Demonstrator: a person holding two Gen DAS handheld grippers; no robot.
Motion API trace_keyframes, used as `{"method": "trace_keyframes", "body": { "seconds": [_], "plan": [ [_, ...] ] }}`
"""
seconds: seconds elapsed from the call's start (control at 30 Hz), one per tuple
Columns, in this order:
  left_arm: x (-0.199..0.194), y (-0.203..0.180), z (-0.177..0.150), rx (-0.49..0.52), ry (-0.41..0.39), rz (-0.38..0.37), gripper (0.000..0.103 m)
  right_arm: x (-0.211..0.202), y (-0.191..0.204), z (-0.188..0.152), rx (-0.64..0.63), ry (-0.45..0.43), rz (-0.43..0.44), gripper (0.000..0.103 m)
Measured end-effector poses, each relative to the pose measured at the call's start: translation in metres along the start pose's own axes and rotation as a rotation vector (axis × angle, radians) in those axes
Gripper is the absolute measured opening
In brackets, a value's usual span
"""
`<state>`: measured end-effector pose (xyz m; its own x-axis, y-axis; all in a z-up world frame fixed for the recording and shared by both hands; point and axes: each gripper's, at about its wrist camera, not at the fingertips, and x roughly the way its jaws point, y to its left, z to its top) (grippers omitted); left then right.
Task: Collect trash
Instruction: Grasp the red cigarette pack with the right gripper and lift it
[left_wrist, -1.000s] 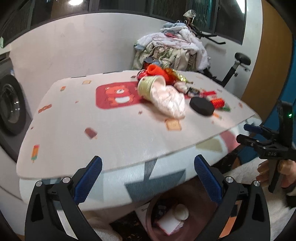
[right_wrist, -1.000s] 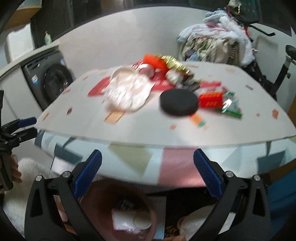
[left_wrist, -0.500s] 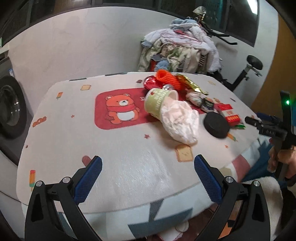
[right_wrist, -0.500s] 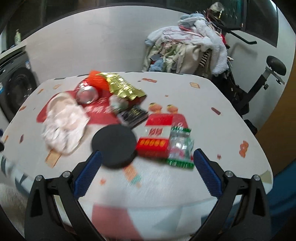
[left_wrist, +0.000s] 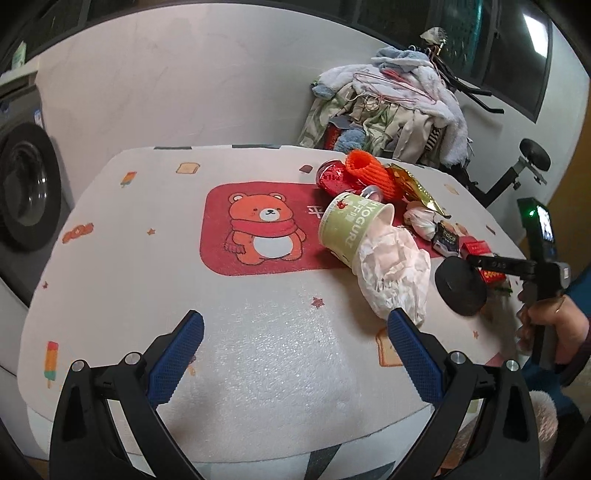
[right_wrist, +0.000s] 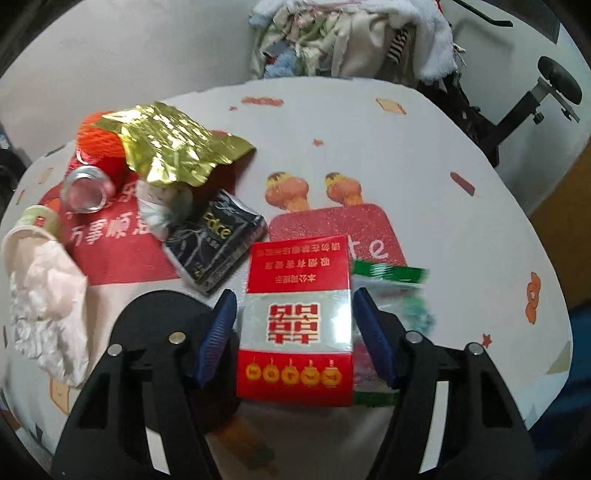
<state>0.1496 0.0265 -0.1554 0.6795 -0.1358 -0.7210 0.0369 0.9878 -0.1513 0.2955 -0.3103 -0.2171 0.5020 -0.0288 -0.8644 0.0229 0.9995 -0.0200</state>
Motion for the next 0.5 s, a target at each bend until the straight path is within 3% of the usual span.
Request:
{"method": "trace_keyframes", "body": {
  "seconds": [0.03, 0.13, 0.2, 0.27, 0.4, 0.5],
  "plan": [
    [0.002, 0.000, 0.000, -0.006, 0.004, -0.009, 0.096, 0.002, 0.001, 0.000, -0.005, 0.004, -0.006, 0.059],
    [0.007, -0.001, 0.001, -0.010, 0.027, -0.042, 0.083, 0.003, 0.001, -0.001, -0.012, -0.003, -0.005, 0.059],
    [0.010, 0.000, 0.001, -0.021, 0.042, -0.077, 0.071, -0.008, -0.002, -0.004, -0.002, -0.051, 0.014, 0.059],
    [0.015, -0.002, 0.004, -0.015, 0.072, -0.112, 0.065, -0.024, -0.004, -0.007, 0.012, -0.111, 0.038, 0.059],
    [0.023, -0.013, 0.007, 0.060, 0.138, -0.152, 0.057, -0.060, -0.008, -0.021, 0.031, -0.248, 0.150, 0.059],
    [0.031, -0.023, 0.011, 0.060, 0.181, -0.184, 0.056, -0.073, -0.005, -0.032, -0.018, -0.278, 0.186, 0.059]
  ]
}}
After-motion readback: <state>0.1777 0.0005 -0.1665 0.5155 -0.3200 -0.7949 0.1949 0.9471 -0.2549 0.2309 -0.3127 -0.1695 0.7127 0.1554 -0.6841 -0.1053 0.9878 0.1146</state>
